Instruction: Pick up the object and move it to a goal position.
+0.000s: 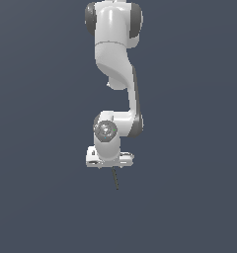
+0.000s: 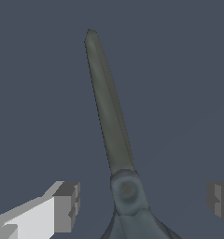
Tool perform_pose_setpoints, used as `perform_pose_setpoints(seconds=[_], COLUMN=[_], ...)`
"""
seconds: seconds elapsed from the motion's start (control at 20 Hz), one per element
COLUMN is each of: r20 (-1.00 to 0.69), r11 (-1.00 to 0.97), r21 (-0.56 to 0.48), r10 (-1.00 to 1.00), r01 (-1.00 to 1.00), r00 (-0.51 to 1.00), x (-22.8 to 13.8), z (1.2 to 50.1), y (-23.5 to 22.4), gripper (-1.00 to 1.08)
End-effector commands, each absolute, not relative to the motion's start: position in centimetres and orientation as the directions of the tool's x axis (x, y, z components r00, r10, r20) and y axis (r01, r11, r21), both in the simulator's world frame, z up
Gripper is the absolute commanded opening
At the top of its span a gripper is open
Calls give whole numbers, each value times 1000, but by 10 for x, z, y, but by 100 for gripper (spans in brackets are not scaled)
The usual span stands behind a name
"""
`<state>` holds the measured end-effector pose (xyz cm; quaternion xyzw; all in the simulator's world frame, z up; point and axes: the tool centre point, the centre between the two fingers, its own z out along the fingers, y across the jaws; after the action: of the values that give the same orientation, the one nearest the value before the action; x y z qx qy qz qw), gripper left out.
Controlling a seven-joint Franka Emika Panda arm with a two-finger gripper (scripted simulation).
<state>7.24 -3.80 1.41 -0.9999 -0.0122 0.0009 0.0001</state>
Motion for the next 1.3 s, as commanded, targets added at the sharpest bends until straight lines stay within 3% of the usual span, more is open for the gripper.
perform_pose_setpoints(seconds=[0.0, 0.15, 0.2, 0.85, 1.25], r20=[0, 0, 0, 0, 0], r11=[-1000, -1000, -1000, -1000, -1000], r21=[0, 0, 0, 0, 0], r10=[25, 25, 25, 25, 25], r01=[25, 25, 25, 25, 25], r00=[1000, 1000, 1000, 1000, 1000], x=[73, 74, 74, 74, 68], z=[8, 8, 8, 12, 40], y=[-38, -38, -38, -38, -36], gripper=[100, 100, -100, -100, -100])
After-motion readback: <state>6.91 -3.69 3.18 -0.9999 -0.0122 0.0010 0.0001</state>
